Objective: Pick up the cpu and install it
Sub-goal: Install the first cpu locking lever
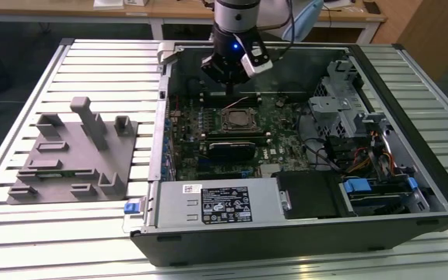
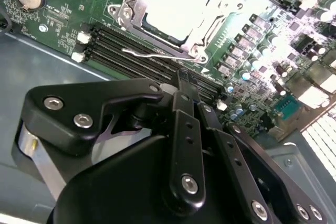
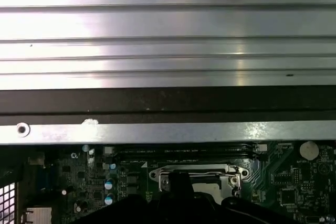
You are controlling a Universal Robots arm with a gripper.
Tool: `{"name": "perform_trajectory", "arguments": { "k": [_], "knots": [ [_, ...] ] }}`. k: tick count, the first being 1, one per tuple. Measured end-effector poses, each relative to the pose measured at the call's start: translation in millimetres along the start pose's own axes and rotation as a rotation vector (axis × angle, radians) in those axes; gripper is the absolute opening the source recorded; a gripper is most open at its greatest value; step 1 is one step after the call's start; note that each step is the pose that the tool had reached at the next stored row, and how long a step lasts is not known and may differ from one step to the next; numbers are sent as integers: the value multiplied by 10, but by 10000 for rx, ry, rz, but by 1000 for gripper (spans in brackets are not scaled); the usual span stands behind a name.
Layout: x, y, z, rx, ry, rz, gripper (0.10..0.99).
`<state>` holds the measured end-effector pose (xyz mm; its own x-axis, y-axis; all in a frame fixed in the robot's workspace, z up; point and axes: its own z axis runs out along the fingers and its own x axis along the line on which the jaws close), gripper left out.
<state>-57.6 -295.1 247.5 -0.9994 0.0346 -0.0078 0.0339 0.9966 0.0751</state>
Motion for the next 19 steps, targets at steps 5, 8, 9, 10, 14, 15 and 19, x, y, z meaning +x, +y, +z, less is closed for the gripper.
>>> {"name": "perform_trajectory", "arguments": {
  "k": [5,8,9,10,14,15,19],
  "knots": [
    [-20,-3,53,4,-1,0,106],
    [-45,-6,100,4,-1,1,106],
    [-52,-7,113,5,0,0,106],
    [-57,-7,125,4,0,-1,106],
    [-63,-8,157,18,16,-244,106],
    [-63,-8,164,16,25,-358,106],
    [-71,-5,195,17,33,-449,106]
  ]
}}
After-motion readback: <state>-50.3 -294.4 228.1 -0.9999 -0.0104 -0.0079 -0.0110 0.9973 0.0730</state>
